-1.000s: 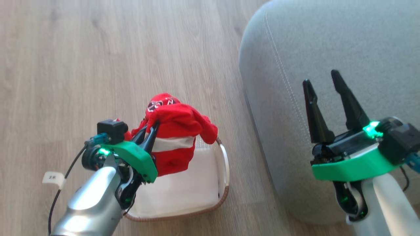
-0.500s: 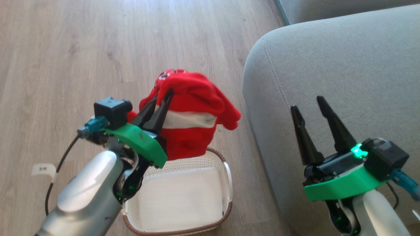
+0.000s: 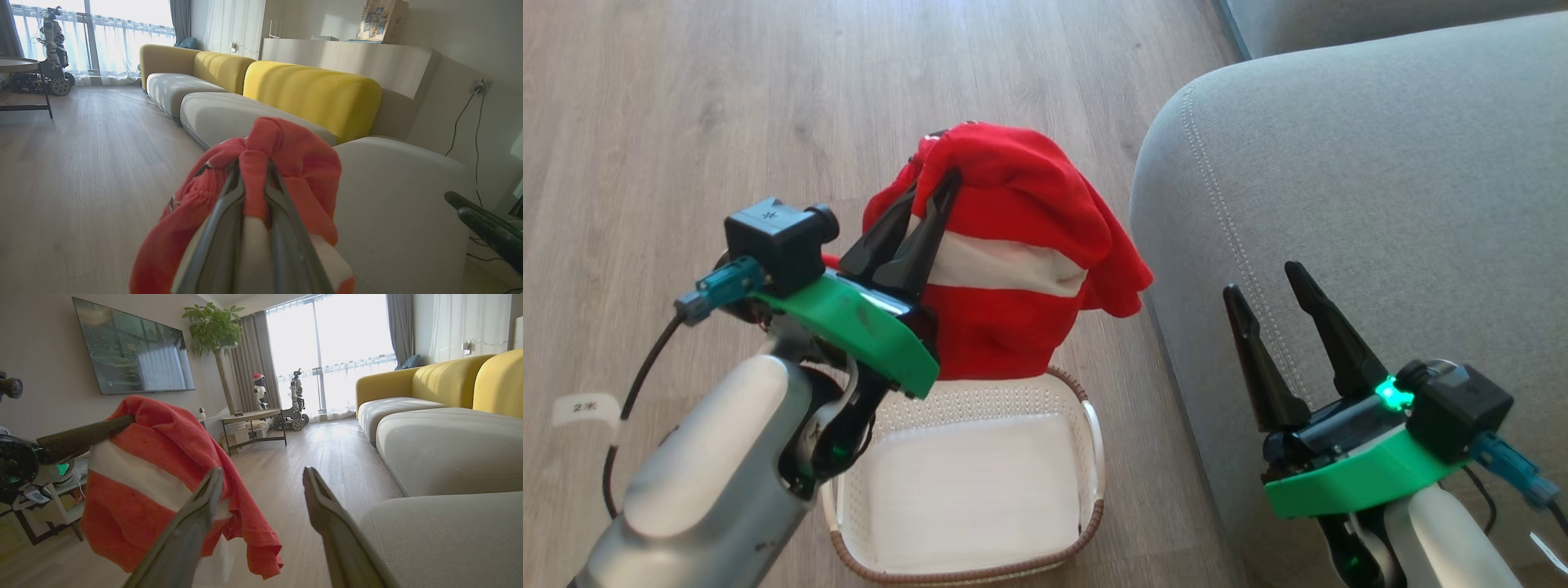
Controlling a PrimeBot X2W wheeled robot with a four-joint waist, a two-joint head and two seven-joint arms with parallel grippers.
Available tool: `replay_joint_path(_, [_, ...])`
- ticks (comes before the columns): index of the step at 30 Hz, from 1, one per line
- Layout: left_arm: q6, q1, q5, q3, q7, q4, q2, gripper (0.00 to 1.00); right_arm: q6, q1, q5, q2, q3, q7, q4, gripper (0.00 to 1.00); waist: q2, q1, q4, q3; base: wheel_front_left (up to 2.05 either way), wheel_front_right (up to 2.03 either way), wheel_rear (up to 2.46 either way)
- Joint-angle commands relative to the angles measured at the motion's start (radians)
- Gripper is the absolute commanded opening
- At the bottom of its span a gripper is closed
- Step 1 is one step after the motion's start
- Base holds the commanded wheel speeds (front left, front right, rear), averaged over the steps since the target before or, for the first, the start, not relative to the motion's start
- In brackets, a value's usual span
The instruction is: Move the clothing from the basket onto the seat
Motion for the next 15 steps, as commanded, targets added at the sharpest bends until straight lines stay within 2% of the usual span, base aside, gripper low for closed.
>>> replay_joint_path(1, [0.009,-0.062,0.005,0.058,0.0,-0.049,0.042,0.0,0.007,-0.018,0.002,-0.009,0.023,-0.005,-0.026,1.0,0.0,0.0001,0.001,-0.001,0.0,0.0,0.0])
replay_joint_path(15, [0.002,-0.088,0.015,0.045,0.013,-0.056,0.052,0.0,0.007,-0.039,0.007,-0.022,0.048,-0.005,-0.014,1.0,0.0,0.0001,0.011,0.014,0.0,0.0,0.0])
